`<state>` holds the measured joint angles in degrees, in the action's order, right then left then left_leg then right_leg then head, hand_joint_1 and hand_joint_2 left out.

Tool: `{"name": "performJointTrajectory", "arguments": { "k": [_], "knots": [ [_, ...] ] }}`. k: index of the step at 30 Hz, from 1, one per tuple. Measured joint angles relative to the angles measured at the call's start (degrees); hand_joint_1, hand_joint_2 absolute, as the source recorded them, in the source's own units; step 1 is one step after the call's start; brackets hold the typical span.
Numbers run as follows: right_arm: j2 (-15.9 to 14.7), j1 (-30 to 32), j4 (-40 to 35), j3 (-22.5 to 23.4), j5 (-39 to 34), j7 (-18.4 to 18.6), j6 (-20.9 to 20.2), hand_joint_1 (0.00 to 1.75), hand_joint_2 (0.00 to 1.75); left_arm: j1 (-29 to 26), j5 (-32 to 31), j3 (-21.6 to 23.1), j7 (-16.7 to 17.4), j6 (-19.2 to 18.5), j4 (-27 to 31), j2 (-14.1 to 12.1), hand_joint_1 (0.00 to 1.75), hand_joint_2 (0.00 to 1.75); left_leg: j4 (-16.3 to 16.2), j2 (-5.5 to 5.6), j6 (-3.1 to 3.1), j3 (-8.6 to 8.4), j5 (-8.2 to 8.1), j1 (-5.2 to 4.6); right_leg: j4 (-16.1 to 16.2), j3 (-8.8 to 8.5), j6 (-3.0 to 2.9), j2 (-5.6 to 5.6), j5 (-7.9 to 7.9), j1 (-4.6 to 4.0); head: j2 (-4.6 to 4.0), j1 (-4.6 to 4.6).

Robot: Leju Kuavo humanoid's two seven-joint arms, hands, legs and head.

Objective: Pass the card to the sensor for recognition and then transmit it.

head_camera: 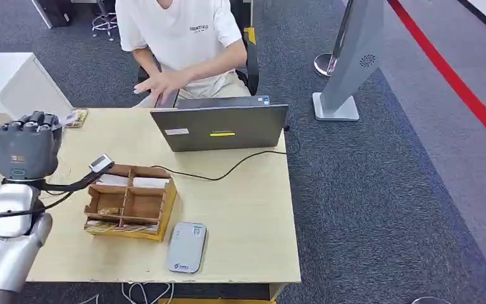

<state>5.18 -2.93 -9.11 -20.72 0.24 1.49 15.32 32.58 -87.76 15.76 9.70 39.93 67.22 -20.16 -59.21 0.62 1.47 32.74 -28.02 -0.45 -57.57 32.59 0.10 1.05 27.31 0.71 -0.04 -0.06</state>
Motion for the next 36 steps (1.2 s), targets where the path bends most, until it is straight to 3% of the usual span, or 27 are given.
{"name": "performJointTrajectory", "arguments": {
  "k": [7,19,20,30,36],
  "knots": [
    [-0.26,-0.01,0.0,-0.28,-0.09,0.48,-0.07,0.0,1.75,3.37,-0.02,-0.13,0.94,0.02,-5.89,-3.08,1.75,1.75,0.0,0.02,0.0,0.06,0.0,-0.02,0.01,0.02,0.01,0.0,0.0,0.0,0.0,0.02],
    [-0.31,0.0,0.0,-0.42,-0.09,0.2,-0.07,0.0,1.75,3.56,-0.02,-0.15,1.05,0.02,-7.61,-3.86,1.75,1.75,-0.01,0.04,0.01,0.07,0.0,-0.03,0.04,0.02,0.02,-0.02,-0.01,0.01,0.0,0.02],
    [-0.31,0.0,0.0,-0.41,-0.09,0.13,-0.07,0.0,1.75,3.42,-0.02,-0.15,1.05,0.02,-7.61,-3.89,0.0,1.75,-0.01,0.04,0.01,0.07,0.0,-0.03,0.04,0.02,0.02,-0.02,-0.01,0.01,0.0,0.0],
    [-0.35,0.01,0.0,-0.41,-0.18,0.07,-0.07,0.0,1.75,1.5,-0.02,-0.85,-0.74,0.04,-7.53,-3.34,0.0,1.75,0.0,0.03,0.01,0.07,0.0,-0.02,0.03,0.03,0.02,-0.02,-0.01,0.01,0.0,0.02],
    [-0.39,0.01,0.0,-0.41,-0.18,0.24,-0.04,0.0,1.75,0.74,-0.02,-0.74,0.44,0.04,-7.48,-3.08,0.0,1.75,-0.01,0.03,0.01,0.07,0.0,-0.02,0.04,0.03,0.02,-0.02,-0.01,0.01,0.0,0.02]
  ]
}}
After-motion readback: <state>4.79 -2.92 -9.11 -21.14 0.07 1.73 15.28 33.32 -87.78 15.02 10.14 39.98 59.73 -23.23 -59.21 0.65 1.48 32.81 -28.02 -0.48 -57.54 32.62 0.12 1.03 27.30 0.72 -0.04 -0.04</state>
